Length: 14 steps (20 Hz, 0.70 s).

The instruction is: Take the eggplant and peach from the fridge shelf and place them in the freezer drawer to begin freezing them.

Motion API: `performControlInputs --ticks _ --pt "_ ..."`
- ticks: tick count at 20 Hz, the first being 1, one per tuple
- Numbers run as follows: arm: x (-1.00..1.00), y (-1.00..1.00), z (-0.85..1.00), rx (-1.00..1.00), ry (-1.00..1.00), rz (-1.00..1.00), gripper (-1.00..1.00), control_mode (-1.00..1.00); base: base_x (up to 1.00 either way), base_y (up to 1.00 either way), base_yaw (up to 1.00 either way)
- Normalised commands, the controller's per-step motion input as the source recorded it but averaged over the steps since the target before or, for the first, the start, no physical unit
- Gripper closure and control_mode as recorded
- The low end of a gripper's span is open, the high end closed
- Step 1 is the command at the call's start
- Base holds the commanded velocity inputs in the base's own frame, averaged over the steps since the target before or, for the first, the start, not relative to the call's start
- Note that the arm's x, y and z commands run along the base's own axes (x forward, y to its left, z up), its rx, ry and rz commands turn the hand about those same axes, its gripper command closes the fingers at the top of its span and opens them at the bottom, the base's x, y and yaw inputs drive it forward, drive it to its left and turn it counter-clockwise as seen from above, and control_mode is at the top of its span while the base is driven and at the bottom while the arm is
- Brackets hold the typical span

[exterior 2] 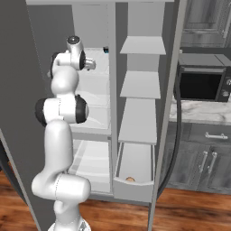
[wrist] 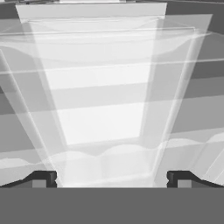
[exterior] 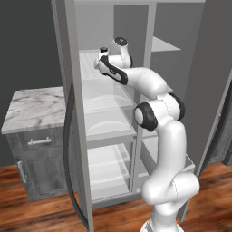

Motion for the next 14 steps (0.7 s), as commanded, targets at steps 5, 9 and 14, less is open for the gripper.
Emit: performControlInputs --ticks 5,9,14 --pt "0.08 0.00 -0.01 0.00 0.00 0.00 -1.00 -1.00 0.00 0.00 0.00" --pt "0.15 0.00 0.00 0.00 -0.02 0.00 -1.00 -1.00 0.00 0.00 0.00" --pt "0.15 0.00 0.00 0.00 -0.03 0.00 -1.00 -1.00 0.00 0.00 0.00"
